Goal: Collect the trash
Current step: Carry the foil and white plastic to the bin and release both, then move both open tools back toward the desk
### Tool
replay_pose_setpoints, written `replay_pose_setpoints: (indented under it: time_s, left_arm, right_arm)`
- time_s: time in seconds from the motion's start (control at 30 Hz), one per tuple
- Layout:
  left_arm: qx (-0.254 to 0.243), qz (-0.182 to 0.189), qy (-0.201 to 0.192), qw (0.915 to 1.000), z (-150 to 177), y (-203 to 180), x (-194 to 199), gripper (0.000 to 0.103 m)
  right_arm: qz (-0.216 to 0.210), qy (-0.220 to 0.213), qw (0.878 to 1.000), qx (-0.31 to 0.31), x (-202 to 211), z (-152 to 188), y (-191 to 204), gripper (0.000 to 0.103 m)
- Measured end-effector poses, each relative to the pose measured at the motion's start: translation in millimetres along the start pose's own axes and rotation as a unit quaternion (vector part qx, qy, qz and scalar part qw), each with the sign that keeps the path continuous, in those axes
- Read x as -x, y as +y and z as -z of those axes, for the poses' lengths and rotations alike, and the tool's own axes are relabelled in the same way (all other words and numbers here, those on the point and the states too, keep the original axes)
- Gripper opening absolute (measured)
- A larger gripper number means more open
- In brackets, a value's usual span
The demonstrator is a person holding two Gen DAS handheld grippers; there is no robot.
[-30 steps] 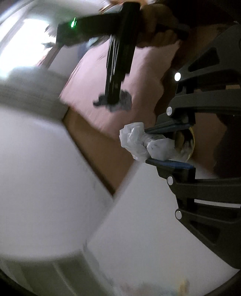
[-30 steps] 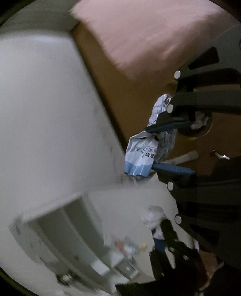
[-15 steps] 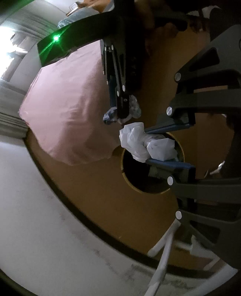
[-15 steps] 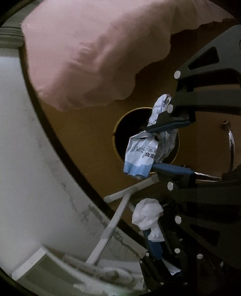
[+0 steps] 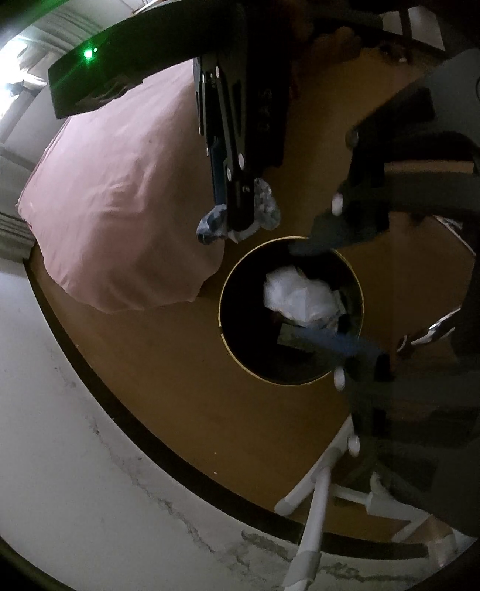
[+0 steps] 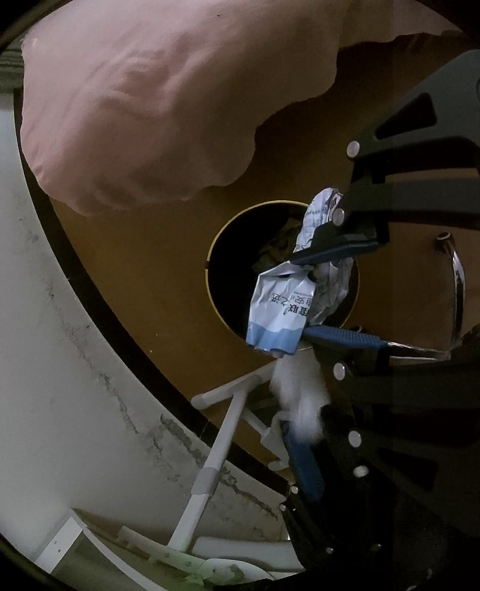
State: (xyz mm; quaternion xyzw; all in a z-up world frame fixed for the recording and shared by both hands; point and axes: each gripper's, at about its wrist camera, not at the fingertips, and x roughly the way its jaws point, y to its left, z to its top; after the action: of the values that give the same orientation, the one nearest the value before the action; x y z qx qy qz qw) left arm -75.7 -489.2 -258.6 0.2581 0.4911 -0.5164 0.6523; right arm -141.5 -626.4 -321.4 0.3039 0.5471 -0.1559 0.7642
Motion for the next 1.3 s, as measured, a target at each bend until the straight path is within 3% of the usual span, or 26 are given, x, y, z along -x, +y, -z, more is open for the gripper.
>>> replay_pose_setpoints:
  time_s: [0.13, 0.33, 0.43, 0.63, 0.77, 0.93, 1.07, 1.13, 1.17, 1.23, 1.3]
  left_arm:
    - [-0.009, 0.002, -0.005, 0.9999, 0.6, -2.4, 5.7, 0.057]
    - [-0.011, -0.001, -0.016, 0.9998, -2.0, -7.3, 17.5, 0.069]
    - [-0.026, 0.002, -0.027, 0.9993, -3.7, -18.6, 32.1, 0.078]
    - [-0.069, 0.006, -0.088, 0.9937, -0.6, -50.9, 112.7, 0.091]
    - [-0.059, -0.002, -0.152, 0.9866, 20.3, -38.2, 204.3, 0.096]
    - [0.045, -0.078, -0.196, 0.9765, 72.0, 46.4, 291.1, 0.096]
    - [0.163, -0.185, -0.187, 0.9509, 139.6, 143.3, 341.0, 0.096]
    - [0.214, -0.227, -0.179, 0.9331, 174.3, 184.7, 360.1, 0.096]
    - [0.247, -0.254, -0.172, 0.9191, 199.8, 211.2, 372.8, 0.096]
    - [0.284, -0.283, -0.163, 0.9014, 234.7, 244.8, 389.0, 0.096]
    - [0.312, -0.294, -0.157, 0.8896, 261.0, 269.9, 400.5, 0.096]
  right_arm:
    - [0.0, 0.002, 1.0, 0.004, -1.8, -3.3, 2.6, 0.035]
    - [-0.003, -0.008, 1.0, 0.007, 6.5, -7.2, 4.9, 0.06]
    - [-0.001, -0.019, 1.0, 0.005, 22.4, -8.2, 4.3, 0.062]
    - [0.036, -0.088, 0.995, 0.027, 97.4, -9.0, 17.7, 0.071]
    - [0.021, -0.153, 0.984, 0.087, 160.4, -13.2, 81.1, 0.076]
    - [-0.053, -0.187, 0.955, 0.223, 191.5, -7.8, 234.7, 0.077]
    - [-0.113, -0.162, 0.927, 0.317, 173.3, -0.4, 356.9, 0.077]
    - [-0.129, -0.147, 0.917, 0.348, 158.3, 2.0, 407.6, 0.077]
    - [-0.136, -0.14, 0.913, 0.358, 152.4, 2.4, 426.5, 0.077]
    - [-0.14, -0.122, 0.906, 0.381, 132.7, 4.0, 475.2, 0.077]
    - [-0.136, -0.107, 0.901, 0.398, 110.4, 2.2, 515.0, 0.077]
